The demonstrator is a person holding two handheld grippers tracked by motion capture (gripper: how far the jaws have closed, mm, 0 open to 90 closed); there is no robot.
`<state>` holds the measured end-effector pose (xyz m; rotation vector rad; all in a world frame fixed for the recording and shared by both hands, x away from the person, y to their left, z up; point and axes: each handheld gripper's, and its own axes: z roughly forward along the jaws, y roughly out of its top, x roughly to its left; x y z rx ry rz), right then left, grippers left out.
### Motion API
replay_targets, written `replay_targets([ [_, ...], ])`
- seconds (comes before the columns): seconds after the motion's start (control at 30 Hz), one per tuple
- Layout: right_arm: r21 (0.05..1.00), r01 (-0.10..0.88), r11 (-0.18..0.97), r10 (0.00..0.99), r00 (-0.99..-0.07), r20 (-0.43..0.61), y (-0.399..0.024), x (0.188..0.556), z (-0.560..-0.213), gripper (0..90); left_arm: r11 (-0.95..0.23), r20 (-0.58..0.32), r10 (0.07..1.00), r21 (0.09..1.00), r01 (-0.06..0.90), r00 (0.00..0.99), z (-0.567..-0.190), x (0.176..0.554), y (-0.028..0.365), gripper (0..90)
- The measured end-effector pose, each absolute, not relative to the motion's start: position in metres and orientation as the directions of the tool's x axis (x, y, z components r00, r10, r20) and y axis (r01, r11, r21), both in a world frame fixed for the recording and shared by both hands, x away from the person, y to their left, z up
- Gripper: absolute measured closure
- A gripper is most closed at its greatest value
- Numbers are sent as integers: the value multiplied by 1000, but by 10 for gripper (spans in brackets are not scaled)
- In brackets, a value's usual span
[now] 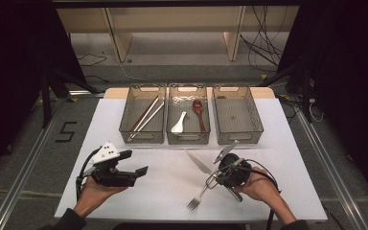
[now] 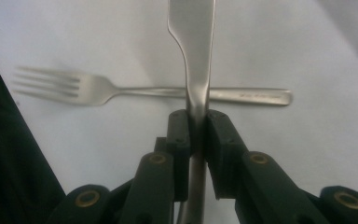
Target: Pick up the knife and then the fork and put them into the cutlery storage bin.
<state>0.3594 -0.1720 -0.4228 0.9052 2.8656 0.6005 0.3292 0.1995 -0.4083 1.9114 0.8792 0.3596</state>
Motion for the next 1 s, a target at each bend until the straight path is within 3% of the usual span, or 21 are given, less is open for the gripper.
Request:
replay_targets([
  [0.47, 554, 604, 572, 674, -732, 102, -204, 391, -399, 809, -262, -122, 712, 868, 423, 691, -408, 330, 200, 158],
  [1.0, 654, 613, 444, 735, -666, 125, -216, 422, -376, 808, -252, -119, 706, 879, 404, 698, -407, 329, 201, 158],
])
